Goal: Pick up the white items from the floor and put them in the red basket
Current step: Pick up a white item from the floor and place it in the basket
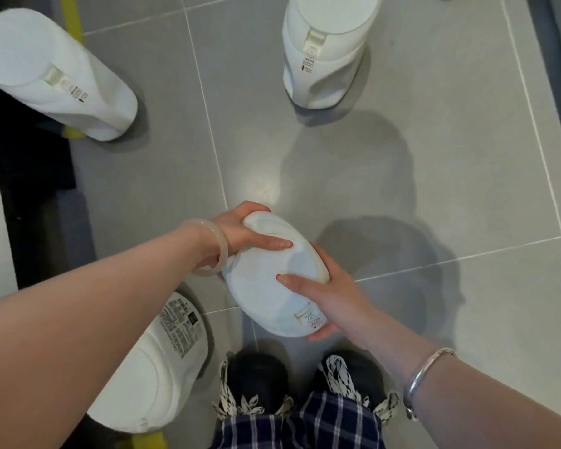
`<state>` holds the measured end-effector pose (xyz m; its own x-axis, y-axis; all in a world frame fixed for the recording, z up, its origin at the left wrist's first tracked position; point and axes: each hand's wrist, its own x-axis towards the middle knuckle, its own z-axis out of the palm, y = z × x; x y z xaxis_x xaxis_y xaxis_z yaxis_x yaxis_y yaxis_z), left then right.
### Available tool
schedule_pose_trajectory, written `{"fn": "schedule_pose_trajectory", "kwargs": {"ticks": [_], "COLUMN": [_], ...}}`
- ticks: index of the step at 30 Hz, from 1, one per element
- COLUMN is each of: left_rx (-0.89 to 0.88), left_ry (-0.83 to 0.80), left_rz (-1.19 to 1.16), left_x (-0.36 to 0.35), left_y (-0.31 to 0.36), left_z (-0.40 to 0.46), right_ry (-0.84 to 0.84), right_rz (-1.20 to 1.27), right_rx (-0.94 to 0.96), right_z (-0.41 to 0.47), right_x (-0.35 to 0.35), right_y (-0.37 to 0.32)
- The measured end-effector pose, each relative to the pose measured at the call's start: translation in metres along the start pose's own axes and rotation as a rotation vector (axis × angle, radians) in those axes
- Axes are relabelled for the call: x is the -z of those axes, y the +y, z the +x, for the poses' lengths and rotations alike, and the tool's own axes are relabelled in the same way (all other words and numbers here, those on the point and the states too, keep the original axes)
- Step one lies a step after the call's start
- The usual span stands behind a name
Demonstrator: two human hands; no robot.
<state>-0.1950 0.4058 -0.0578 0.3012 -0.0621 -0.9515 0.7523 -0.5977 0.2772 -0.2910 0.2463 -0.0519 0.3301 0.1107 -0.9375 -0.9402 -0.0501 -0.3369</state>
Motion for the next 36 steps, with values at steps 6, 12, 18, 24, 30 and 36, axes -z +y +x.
{"fn": "schedule_pose_trajectory", "kwargs": {"ticks": [6, 12, 18, 24, 30, 36], "left_rx": [0.002, -0.038, -0.155, -0.277, -0.374, -0.477], "left_ry": [-0.023, -0.009, -0.018, -0.091, -0.150, -0.274], "left_rz": [-0.057, -0.096, -0.009, 0.110, 0.276, 0.539], "left_x": [-0.023, -0.040, -0.063, -0.106, -0.195, -0.332], "left_y": [0.010, 0.048, 0.114, 0.179, 0.217, 0.209], "left_z": [-0.030, -0.103, -0.206, -0.319, -0.444, -0.556], "right_ry": [-0.019, -0.007, 0.064, 0.175, 0.326, 0.536], "right_rz": [-0.058, -0.057, -0.021, 0.109, 0.314, 0.483], "right_rx": [-0.005, 0.042, 0.132, 0.250, 0.337, 0.408], "right_z": [-0.036, -0.109, -0.218, -0.345, -0.486, -0.624], "right_x": [0.027, 0.057, 0.095, 0.128, 0.162, 0.196], "right_y": [0.000, -0.024, -0.048, -0.050, -0.010, 0.098]}}
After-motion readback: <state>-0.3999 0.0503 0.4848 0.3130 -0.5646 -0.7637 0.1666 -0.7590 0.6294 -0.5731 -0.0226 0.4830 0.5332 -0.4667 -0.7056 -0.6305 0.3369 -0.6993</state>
